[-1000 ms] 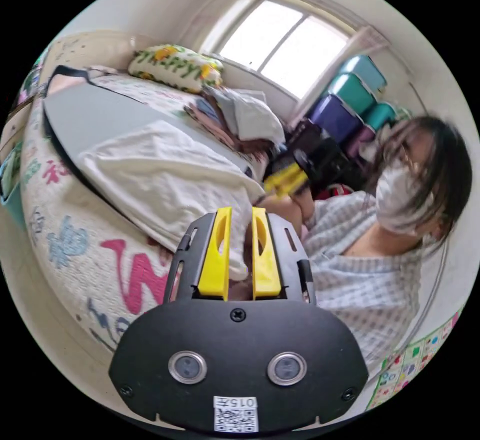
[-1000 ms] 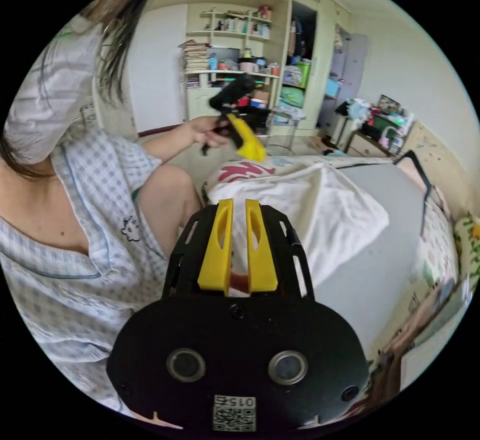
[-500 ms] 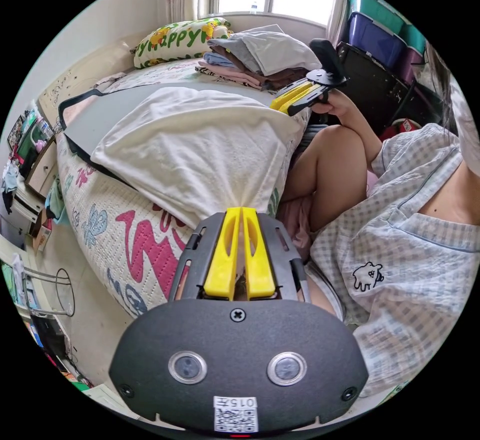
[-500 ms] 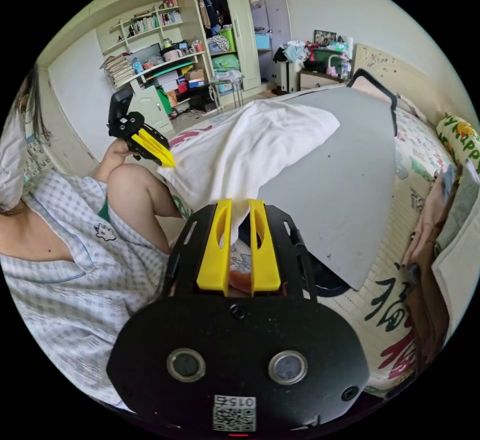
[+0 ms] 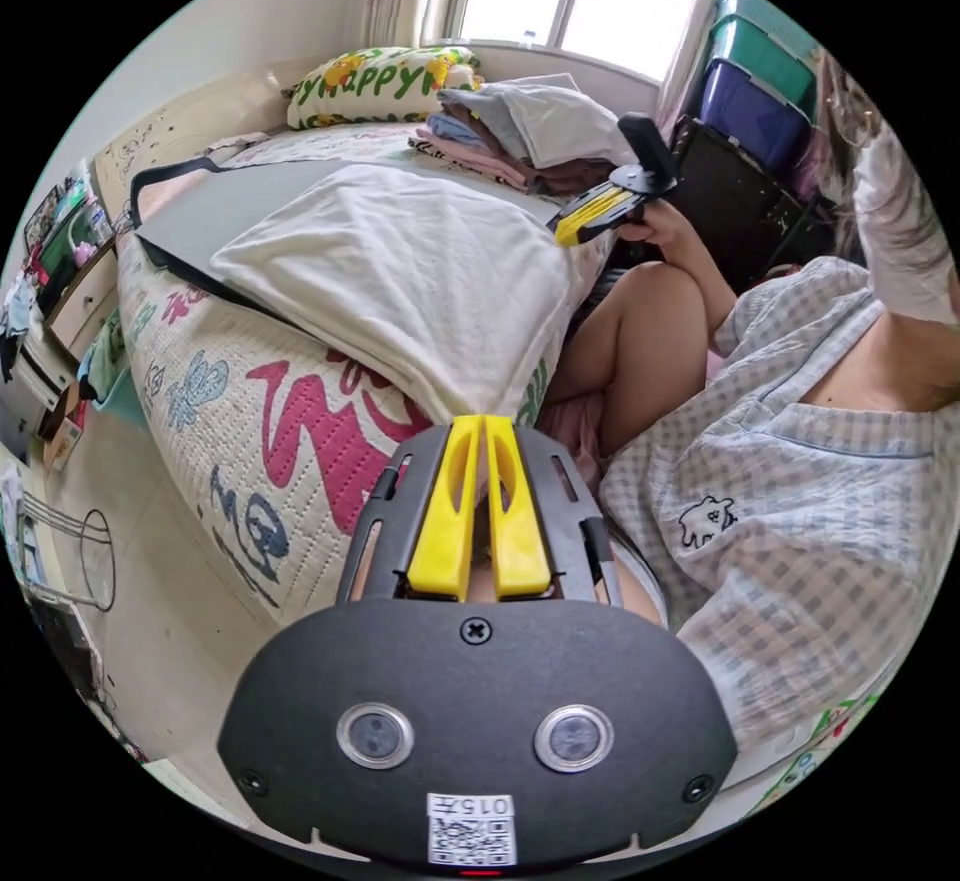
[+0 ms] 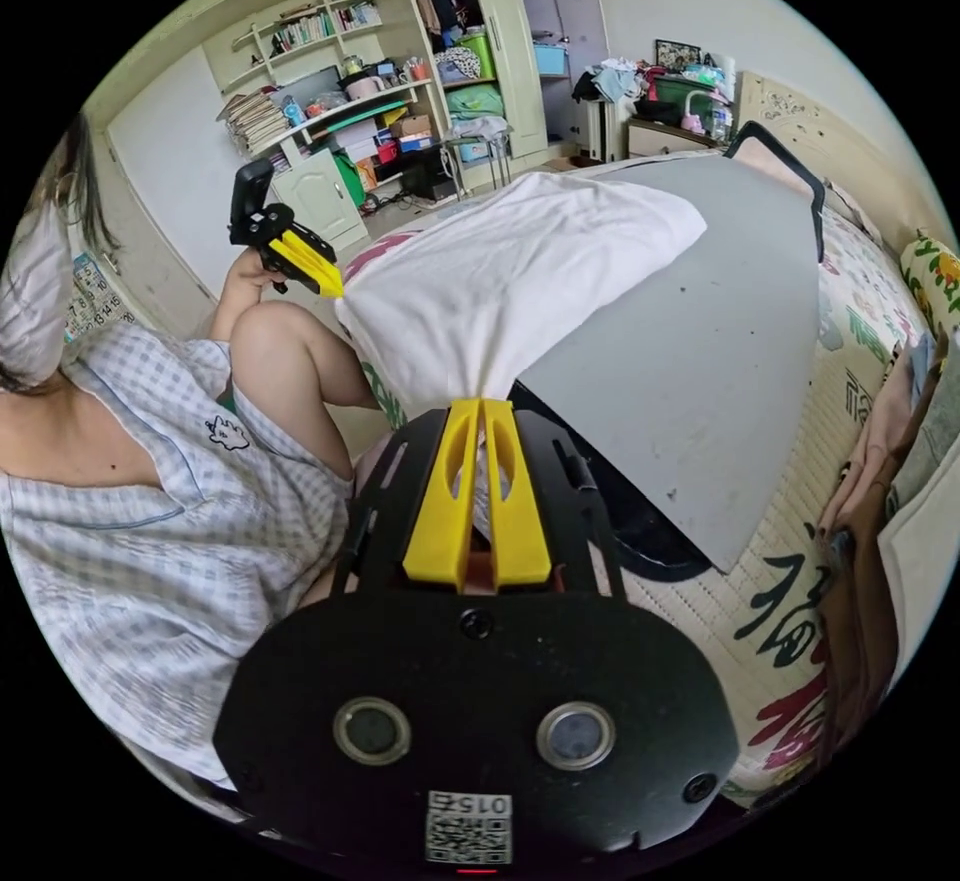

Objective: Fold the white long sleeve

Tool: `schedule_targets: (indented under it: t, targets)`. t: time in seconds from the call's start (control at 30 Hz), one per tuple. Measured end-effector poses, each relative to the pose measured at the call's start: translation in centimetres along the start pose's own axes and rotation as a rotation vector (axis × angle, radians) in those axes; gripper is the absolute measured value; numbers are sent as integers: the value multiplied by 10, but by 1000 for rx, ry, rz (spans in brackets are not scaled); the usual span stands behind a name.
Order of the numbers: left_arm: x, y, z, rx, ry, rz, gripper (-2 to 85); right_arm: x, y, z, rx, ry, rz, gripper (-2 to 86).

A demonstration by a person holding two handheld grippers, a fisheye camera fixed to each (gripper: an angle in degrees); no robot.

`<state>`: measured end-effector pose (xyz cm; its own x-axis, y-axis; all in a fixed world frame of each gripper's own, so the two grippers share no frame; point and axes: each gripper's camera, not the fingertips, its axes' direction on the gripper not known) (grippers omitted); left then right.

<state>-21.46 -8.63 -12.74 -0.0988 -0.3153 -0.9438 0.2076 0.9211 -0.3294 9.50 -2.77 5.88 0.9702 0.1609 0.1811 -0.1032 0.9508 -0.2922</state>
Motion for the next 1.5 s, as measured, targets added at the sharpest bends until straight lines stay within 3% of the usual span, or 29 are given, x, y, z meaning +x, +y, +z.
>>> schedule_targets:
  t: [0.13, 0.27, 0.37, 0.63, 0.8, 0.87, 1.07, 1.23, 1.5]
  targets:
    - [-22, 8, -20, 93, 16, -93, 46, 13, -5, -16, 65, -16, 43, 41]
    - [-31, -8, -1, -27, 28, -98, 48, 13, -23, 3, -75, -45, 1, 61]
    - [-35, -15, -1, -74, -8, -102, 18, 11, -31, 4, -109, 35, -34, 40]
    - [-45, -17, -33, -91, -89, -120, -4, 35, -31, -16, -95, -24, 20, -2]
    - [-79, -19, -92, 105, -8, -151, 9, 53, -34, -47, 5, 30, 72, 12]
    - [-118, -30, -131, 254, -32, -237, 32, 72, -44, -73, 136, 34, 121, 24]
    - [-258, -95, -148, 401, 57, -475, 80, 156, -105, -78, 282, -122, 243, 98]
    - [-348, -142, -109, 338, 138, -630, 89, 220, -152, -38, 280, -141, 416, 115]
    - [-397, -177, -104, 319, 216, -610, 48, 254, -192, 15, 160, -185, 431, 98]
